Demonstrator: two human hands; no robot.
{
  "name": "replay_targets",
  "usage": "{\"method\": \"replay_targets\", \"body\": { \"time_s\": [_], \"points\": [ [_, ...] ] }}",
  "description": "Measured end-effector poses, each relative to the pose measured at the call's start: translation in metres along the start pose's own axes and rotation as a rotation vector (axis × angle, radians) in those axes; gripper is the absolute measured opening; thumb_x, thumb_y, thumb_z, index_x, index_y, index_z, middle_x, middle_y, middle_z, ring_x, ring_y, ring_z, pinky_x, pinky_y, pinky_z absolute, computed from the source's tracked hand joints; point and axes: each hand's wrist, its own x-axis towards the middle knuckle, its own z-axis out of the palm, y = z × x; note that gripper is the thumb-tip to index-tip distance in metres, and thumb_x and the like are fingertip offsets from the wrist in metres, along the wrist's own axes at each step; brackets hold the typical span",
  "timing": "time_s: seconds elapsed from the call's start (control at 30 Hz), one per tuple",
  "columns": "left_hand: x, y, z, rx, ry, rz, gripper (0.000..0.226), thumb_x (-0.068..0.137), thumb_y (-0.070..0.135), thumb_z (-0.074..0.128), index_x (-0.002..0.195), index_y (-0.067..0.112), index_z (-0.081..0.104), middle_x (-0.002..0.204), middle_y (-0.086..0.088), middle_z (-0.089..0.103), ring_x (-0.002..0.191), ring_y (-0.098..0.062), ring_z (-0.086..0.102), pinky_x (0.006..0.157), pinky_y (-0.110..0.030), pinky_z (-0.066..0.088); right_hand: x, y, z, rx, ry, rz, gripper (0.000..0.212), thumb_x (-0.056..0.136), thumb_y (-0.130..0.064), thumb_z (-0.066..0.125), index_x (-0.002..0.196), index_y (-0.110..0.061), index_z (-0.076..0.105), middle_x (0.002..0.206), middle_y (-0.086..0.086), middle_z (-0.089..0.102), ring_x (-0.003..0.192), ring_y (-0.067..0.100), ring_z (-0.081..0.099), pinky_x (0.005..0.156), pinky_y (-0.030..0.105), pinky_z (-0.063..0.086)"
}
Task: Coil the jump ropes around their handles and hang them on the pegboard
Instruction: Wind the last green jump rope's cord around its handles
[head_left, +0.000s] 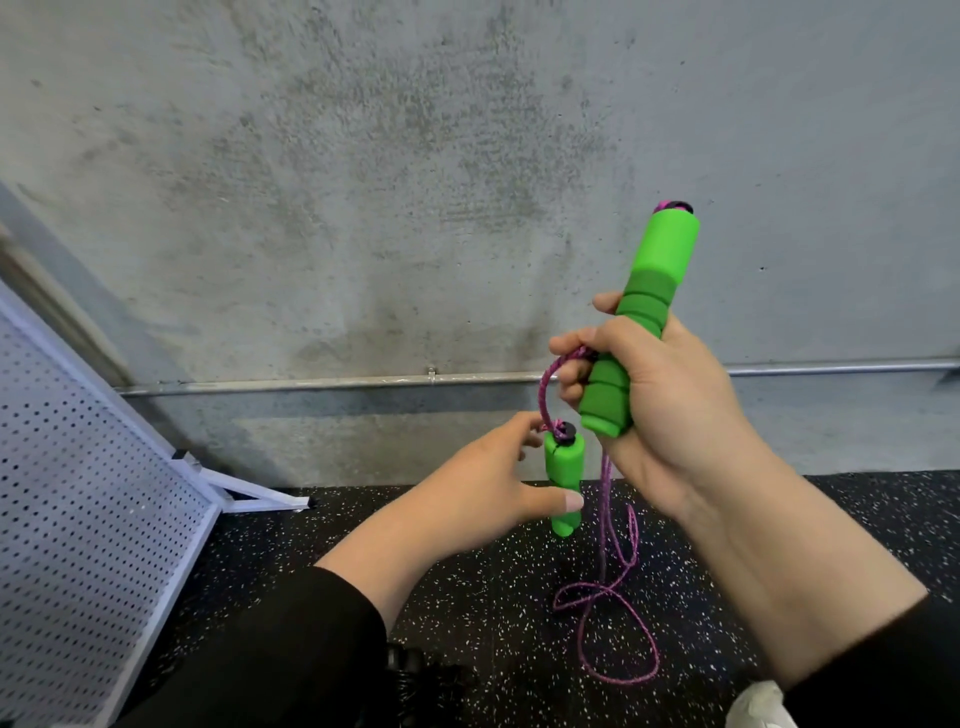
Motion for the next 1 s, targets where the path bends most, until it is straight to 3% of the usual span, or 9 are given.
{"method": "replay_targets", "body": {
  "time_s": [0.17, 0.27, 0.33, 0.43, 0.5, 0.6, 0.83, 0.93, 1.0],
  "points": [
    [0.006, 0.004, 0.007, -0.144, 0.037, 0.01, 0.053, 0.086, 0.038, 0.079, 0.131, 0.032, 0.053, 0.117, 0.011, 0.065, 0.107, -0.006, 0.062, 0.097, -0.029, 0.05, 0.0, -0.009, -0.003, 0.052, 0.009, 0.0, 0.022, 0.096, 0.005, 0.047, 0.109, -0.013, 0.046, 0.07, 0.011, 0.067, 0.052, 0.016, 0.056, 0.047, 0.024, 0.047],
    [0.009, 0.006, 0.007, -0.099, 0.067, 0.019, 0.027, 0.087, 0.039, 0.077, 0.106, 0.027, 0.061, 0.096, 0.008, 0.069, 0.087, -0.008, 0.063, 0.082, -0.029, 0.049, 0.001, -0.015, -0.008, 0.079, 0.023, -0.012, 0.022, 0.096, 0.006, 0.047, 0.107, -0.013, 0.046, 0.072, 0.013, 0.067, 0.053, 0.017, 0.058, 0.049, 0.024, 0.049],
    [0.011, 0.005, 0.007, -0.145, 0.102, -0.005, 0.028, 0.085, 0.044, 0.077, 0.102, 0.026, 0.064, 0.087, 0.009, 0.068, 0.079, -0.007, 0.061, 0.074, -0.03, 0.048, 0.003, -0.018, -0.014, 0.047, 0.05, -0.004, 0.021, 0.096, 0.005, 0.049, 0.105, -0.013, 0.047, 0.081, 0.018, 0.07, 0.056, 0.021, 0.063, 0.053, 0.027, 0.054],
    [0.011, 0.002, 0.006, -0.444, 0.117, -0.109, 0.034, 0.081, 0.05, 0.075, 0.1, 0.023, 0.068, 0.095, -0.004, 0.077, 0.085, -0.018, 0.068, 0.071, -0.031, 0.047, 0.007, -0.022, -0.031, -0.383, 0.05, 0.118, 0.015, 0.096, -0.005, 0.06, 0.105, -0.013, 0.051, 0.103, 0.021, 0.074, 0.057, 0.031, 0.069, 0.057, 0.037, 0.061],
    [0.01, 0.002, 0.005, -0.678, 0.1, -0.185, 0.021, 0.092, 0.039, 0.071, 0.097, 0.02, 0.066, 0.094, -0.015, 0.076, 0.08, -0.025, 0.066, 0.065, -0.032, 0.042, 0.01, -0.02, -0.046, -0.757, -0.006, 0.211, 0.019, 0.097, -0.013, 0.064, 0.11, -0.012, 0.051, 0.094, 0.023, 0.074, 0.048, 0.031, 0.065, 0.049, 0.037, 0.057],
    [0.01, 0.003, 0.001, -0.919, 0.109, -0.273, 0.017, 0.095, 0.036, 0.066, 0.094, 0.02, 0.061, 0.081, -0.011, 0.07, 0.063, -0.018, 0.063, 0.058, -0.029, 0.044, 0.016, -0.01, -0.056, -0.972, -0.015, 0.176, 0.021, 0.097, -0.022, 0.065, 0.106, -0.01, 0.05, 0.072, 0.017, 0.063, 0.036, 0.023, 0.053, 0.035, 0.024, 0.042],
    [0.014, 0.006, -0.005, -1.113, 0.27, -0.276, 0.02, 0.096, 0.037, 0.066, 0.09, 0.019, 0.061, 0.074, -0.002, 0.06, 0.057, -0.014, 0.061, 0.051, -0.027, 0.052, 0.01, 0.023, -0.045, -1.009, -0.065, 0.132, 0.017, 0.094, -0.031, 0.068, 0.095, -0.015, 0.065, 0.069, 0.005, 0.061, 0.053, 0.018, 0.053, 0.05, 0.028, 0.043],
    [0.016, 0.005, -0.01, -1.162, 0.328, -0.247, 0.022, 0.096, 0.036, 0.065, 0.093, 0.015, 0.069, 0.079, -0.004, 0.07, 0.066, -0.015, 0.067, 0.064, -0.03, 0.056, 0.003, 0.031, -0.036, -1.005, -0.109, 0.146, 0.016, 0.094, -0.032, 0.068, 0.097, -0.017, 0.069, 0.08, 0.006, 0.073, 0.062, 0.012, 0.063, 0.062, 0.03, 0.051],
    [0.016, 0.003, -0.011, -1.178, 0.35, -0.233, 0.025, 0.095, 0.036, 0.066, 0.098, 0.011, 0.07, 0.083, -0.007, 0.07, 0.07, -0.015, 0.067, 0.07, -0.031, 0.054, -0.002, 0.037, -0.031, -0.779, -0.137, 0.275, 0.018, 0.097, -0.028, 0.066, 0.106, -0.012, 0.065, 0.09, 0.016, 0.074, 0.07, 0.022, 0.07, 0.072, 0.043, 0.059]
  ]
}}
